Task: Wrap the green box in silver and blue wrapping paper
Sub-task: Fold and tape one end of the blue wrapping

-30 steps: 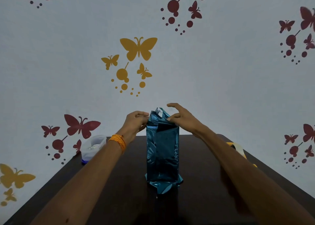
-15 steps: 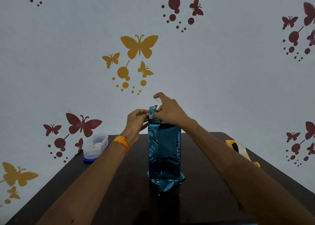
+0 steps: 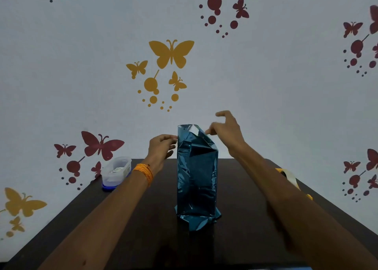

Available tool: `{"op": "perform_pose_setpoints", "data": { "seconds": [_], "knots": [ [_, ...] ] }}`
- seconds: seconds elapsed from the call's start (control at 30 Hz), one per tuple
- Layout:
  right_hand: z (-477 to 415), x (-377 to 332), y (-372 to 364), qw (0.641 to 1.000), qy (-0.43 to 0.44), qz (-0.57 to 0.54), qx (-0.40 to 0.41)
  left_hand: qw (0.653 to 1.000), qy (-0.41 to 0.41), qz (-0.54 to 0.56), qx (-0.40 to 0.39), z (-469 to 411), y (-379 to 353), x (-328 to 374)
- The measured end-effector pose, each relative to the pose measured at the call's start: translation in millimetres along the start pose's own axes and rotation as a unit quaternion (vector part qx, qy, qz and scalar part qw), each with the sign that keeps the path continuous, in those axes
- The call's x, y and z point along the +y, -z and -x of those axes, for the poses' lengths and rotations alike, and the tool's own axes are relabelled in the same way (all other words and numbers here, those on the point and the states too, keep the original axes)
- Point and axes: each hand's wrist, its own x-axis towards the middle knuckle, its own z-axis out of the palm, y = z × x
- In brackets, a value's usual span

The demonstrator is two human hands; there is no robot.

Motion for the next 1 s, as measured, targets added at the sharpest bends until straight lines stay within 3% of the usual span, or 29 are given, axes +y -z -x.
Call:
{"op": "perform_pose_setpoints", "data": {
  "seconds": [0.1,0.2,0.6,0.77,1.0],
  "knots": [
    [5.0,19.8,7.7,0.995,-0.031,0.068,-0.064,0.998,0.032,-0.018,-0.048,3.2,1.9,1.5],
    [8.1,29.6,10.4,0.994,-0.019,0.056,-0.094,0.996,0.042,-0.008,-0.080,8.5,-2.1,3.9],
    [27.8,5.7,-1.2,0.984,0.052,0.060,-0.160,0.992,0.007,-0.087,-0.090,8.4,-13.5,10.8],
    [29.4,-6.3,-12.2,0.979,0.088,0.083,-0.163,0.992,0.009,-0.087,-0.092,9.5,-11.8,10.7],
    [36.6,-14.6,-22.8,0.991,0.103,0.060,-0.062,0.990,0.007,-0.104,-0.099,10.5,-12.3,11.5]
  ]
}}
